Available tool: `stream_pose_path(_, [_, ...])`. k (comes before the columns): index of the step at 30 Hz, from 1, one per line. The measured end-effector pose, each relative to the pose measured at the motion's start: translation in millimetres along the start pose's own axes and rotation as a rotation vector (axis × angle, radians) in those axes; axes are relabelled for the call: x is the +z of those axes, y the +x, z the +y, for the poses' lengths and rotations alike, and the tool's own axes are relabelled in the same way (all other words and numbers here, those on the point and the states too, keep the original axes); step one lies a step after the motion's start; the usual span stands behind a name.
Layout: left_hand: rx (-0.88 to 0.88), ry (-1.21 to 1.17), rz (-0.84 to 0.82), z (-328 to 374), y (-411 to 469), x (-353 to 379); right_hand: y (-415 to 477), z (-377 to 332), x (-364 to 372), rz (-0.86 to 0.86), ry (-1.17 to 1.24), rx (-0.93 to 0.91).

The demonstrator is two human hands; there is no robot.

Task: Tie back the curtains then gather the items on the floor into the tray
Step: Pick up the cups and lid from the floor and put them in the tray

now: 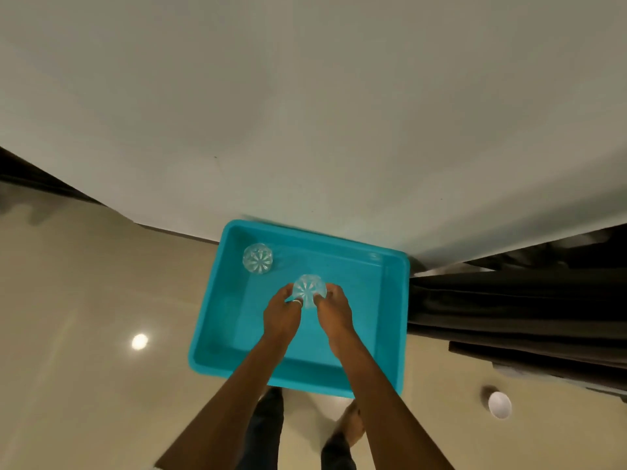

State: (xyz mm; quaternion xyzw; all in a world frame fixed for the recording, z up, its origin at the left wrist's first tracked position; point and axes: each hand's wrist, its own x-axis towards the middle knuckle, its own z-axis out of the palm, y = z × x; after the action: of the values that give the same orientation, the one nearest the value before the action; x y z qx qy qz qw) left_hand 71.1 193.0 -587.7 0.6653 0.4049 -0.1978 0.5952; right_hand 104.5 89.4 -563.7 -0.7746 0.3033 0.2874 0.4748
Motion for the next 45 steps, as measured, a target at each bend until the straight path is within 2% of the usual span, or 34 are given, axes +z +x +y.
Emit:
stream_pose_path(9, [-0.018,0.009,-0.077,10,66,8,66,2,18,-0.028,0.088,-0.033])
stream_pose_path(17, [-0.056,0.011,-0.121,20,78,8,76,6,21,-0.099,0.144,-0.043])
stream_pose_path(22, [-0.036,0.117,-0.170,23,78,6,76,7,21,-0.104,0.151,0.000])
stream_pose_path(25, [-0.035,0.220,-0.168,30,63,1,68,8,17,-0.066,0.124,0.036])
stream_pose_path(29, [-0.103,0.317,-0.073,28,42,-9,49,12,0,-0.023,0.081,0.056])
stream_pose_path(32, [-0.104,0.377,-0.080,29,16,-11,27,12,-11,0.027,0.100,0.064])
stream_pose_path(45, [0.103,0.485,-0.196,57,-139,54,-104,34,-107,0.198,0.228,0.030])
